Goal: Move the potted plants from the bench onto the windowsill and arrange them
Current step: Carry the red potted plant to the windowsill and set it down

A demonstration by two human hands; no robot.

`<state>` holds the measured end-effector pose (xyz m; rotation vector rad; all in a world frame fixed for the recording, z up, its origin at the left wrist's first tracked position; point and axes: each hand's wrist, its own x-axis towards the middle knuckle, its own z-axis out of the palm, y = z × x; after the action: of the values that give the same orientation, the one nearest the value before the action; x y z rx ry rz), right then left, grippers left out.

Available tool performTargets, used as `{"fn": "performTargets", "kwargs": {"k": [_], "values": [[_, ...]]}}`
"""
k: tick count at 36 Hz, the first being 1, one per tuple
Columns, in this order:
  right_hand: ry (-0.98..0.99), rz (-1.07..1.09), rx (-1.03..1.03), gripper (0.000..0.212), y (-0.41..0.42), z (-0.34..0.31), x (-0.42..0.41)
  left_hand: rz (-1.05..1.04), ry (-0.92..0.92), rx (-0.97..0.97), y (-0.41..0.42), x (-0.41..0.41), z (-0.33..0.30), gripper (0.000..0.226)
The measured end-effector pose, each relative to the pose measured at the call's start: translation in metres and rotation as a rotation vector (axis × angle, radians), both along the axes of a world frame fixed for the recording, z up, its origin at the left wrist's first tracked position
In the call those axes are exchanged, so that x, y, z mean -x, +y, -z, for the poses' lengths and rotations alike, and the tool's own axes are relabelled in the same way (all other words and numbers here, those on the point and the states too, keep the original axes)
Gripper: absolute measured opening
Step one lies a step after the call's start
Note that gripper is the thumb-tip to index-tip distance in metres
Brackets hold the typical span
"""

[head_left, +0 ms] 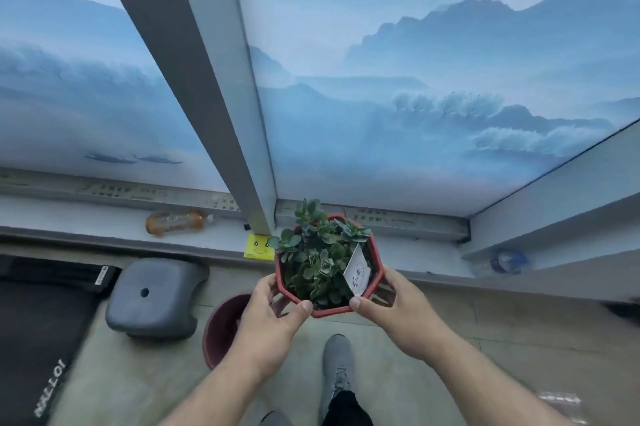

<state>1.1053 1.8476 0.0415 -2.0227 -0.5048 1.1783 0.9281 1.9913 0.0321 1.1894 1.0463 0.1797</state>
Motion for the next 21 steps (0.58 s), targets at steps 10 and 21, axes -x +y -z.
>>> {"fn": "performTargets", "kwargs": {"k": [10,21], "values": [[0.064,-0.074,-0.003,0.064,0.078,0.192,-0.073,-0.11,0.033,0.017,0.061,-0.064,0.173,0.045],[0.06,-0.153,0.014,0.07,0.125,0.345,-0.112,-0.185,0.112,0.015,0.092,-0.094,0.316,0.042]]}}
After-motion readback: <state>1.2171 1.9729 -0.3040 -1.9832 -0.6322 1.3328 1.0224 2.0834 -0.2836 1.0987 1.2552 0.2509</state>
